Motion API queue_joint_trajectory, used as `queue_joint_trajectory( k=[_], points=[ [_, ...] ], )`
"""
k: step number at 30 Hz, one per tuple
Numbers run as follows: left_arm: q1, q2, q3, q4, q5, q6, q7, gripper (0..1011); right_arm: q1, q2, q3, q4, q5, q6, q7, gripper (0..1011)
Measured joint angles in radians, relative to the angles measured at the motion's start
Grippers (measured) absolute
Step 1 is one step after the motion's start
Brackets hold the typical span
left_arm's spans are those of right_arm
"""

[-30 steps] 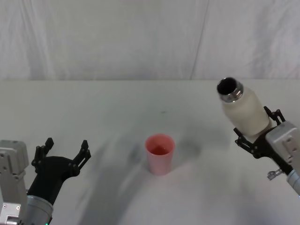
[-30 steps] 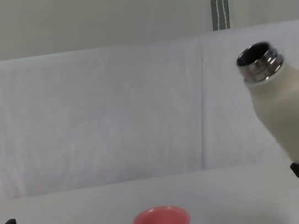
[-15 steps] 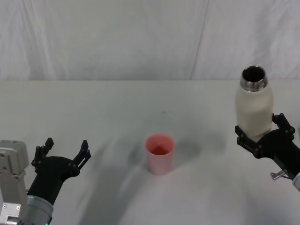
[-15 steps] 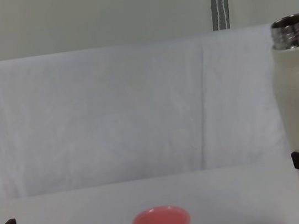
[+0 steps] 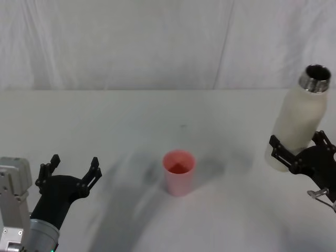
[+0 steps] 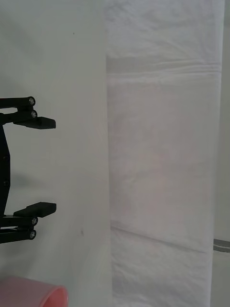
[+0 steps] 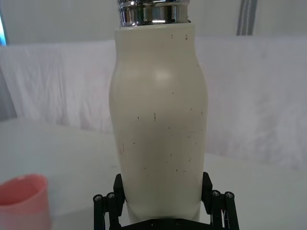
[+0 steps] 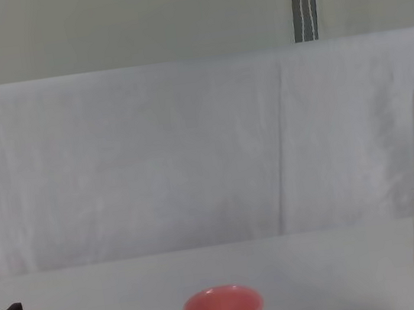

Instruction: Grasp the thermos with one hand and pour water into the cup lid.

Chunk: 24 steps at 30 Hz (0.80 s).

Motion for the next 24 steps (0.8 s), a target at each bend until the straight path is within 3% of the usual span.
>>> queue_joint_trajectory(
  k=[6, 24],
  points=[
    [0.0, 0.0, 0.0, 0.0, 0.0, 0.0, 0.0, 1001, -0.001, -0.012, 0.007, 0.013, 0.078, 0.01, 0.005, 950],
    [0.0, 0.0, 0.0, 0.0, 0.0, 0.0, 0.0, 1001, 0.035, 0.022, -0.047, 0.074, 0.122, 0.034, -0.011, 950]
  ],
)
